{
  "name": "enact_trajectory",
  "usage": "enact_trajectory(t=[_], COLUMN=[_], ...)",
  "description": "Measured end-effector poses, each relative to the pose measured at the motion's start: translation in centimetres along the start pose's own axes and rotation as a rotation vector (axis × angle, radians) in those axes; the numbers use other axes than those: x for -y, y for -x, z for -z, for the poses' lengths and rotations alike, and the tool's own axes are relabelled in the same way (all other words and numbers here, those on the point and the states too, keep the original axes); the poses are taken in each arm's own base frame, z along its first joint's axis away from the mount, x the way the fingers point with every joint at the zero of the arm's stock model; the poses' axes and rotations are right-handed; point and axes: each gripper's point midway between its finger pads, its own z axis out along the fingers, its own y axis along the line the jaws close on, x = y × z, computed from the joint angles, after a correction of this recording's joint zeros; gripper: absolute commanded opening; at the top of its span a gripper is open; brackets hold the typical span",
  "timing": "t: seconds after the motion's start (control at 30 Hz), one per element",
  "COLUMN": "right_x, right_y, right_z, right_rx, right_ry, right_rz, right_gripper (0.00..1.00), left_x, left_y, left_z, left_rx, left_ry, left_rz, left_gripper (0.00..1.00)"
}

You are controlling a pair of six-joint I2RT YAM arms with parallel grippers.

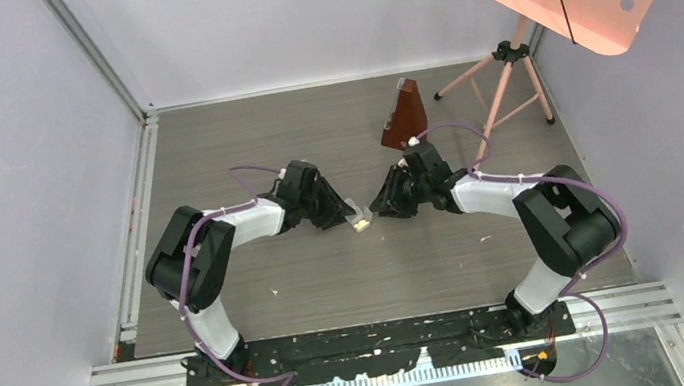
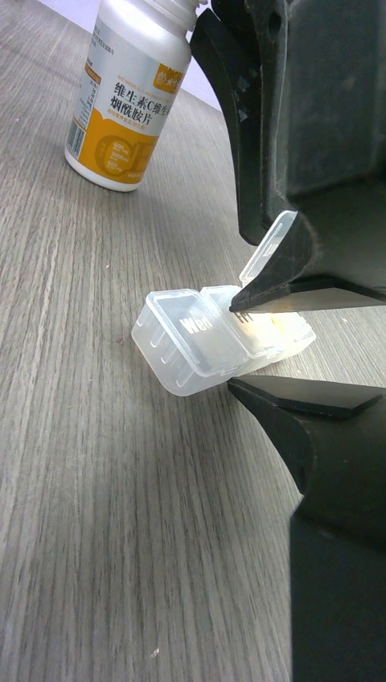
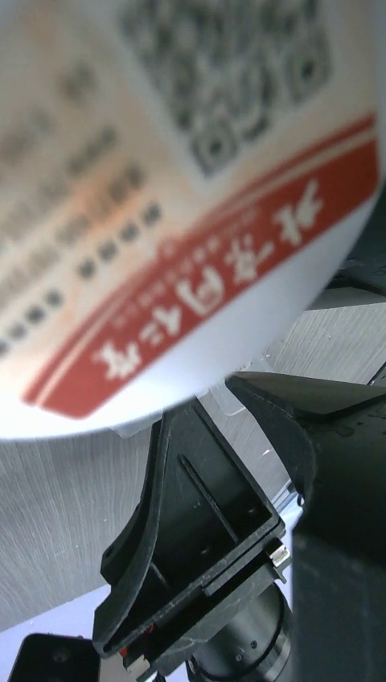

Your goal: Sort the pills into containers

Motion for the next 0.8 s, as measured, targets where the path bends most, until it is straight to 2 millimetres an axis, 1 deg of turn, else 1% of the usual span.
enact_trajectory(t=[0.13,0.33,0.63,0.8], right_x=[-0.5,-0.7,-1.1,-0.8], right_y=[-0.1,-0.5,-2.1,-2.9], right_z=[0.1,0.1,-0.1,-0.6], right_rx=[-0.007,-0.022,-0.057,-0.073], right_ry=[0.026,0.038,0.043,-0.008], right_rz=[0.007,0.044,0.128,0.195], right_gripper=[0.4,0.43,0.43,0.43], left_x=[0.0,0.1,0.4,0.4], left_y=[0.0,-0.1,-0.2,-0.3], left_z=[0.0,-0.1,-0.3,-0.3], left_rx=[-0.003,-0.011,-0.02,-0.023], left_ry=[-0.002,-0.006,-0.02,-0.023], left_rz=[0.001,0.002,0.004,0.01], left_gripper=[0.23,0.23,0.22,0.22])
